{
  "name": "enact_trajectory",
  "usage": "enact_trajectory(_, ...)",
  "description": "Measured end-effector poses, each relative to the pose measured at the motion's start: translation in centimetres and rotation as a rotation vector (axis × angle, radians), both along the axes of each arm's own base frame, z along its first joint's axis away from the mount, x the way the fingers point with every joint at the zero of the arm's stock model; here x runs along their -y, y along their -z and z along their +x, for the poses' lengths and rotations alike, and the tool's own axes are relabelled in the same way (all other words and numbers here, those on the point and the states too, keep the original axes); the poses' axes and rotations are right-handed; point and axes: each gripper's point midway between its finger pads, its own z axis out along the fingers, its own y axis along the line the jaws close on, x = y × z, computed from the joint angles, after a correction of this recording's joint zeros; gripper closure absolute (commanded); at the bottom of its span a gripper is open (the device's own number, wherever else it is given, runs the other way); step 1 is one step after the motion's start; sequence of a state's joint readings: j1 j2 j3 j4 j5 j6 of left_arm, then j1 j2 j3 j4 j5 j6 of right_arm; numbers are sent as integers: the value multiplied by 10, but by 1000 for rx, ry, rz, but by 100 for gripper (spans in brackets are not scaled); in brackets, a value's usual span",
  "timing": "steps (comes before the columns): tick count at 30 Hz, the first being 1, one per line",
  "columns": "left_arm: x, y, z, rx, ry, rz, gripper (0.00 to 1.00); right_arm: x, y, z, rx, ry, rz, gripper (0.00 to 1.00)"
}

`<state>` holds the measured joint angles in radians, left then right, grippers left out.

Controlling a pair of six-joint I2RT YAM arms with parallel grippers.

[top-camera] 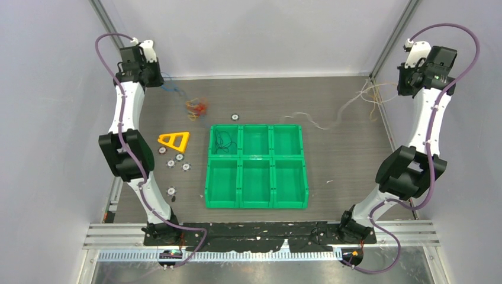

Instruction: Untangle the cables

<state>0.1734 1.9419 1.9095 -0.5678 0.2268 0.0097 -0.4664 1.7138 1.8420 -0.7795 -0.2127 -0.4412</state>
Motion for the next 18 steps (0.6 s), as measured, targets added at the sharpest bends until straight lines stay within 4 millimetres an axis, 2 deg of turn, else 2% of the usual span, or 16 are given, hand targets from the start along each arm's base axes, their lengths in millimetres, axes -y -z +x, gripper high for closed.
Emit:
enact_trajectory(4, -3, 7, 0, -18, -4, 11, 100, -1, -6, 5, 15, -11, 8, 94)
enact_trajectory(6, -3, 7, -1, -19, 4, 18, 100, -9, -13, 9, 38, -45, 34, 95)
enact_trajectory(11, 10, 7, -1, -12, 73, -19, 100, -51, -32, 19, 118, -194, 194, 95)
enact_trajectory(12, 14, 7, -2, -10, 96, -30, 97, -63, -36, 20, 131, -227, 228, 95)
enact_trajectory(15, 28, 9, -5, -12, 177, -48, 55, -102, -47, 24, 156, -330, 321, 95)
enact_trajectory(18, 46, 10, -13, -25, 276, -65, 28, -147, -64, 23, 178, -443, 395, 95)
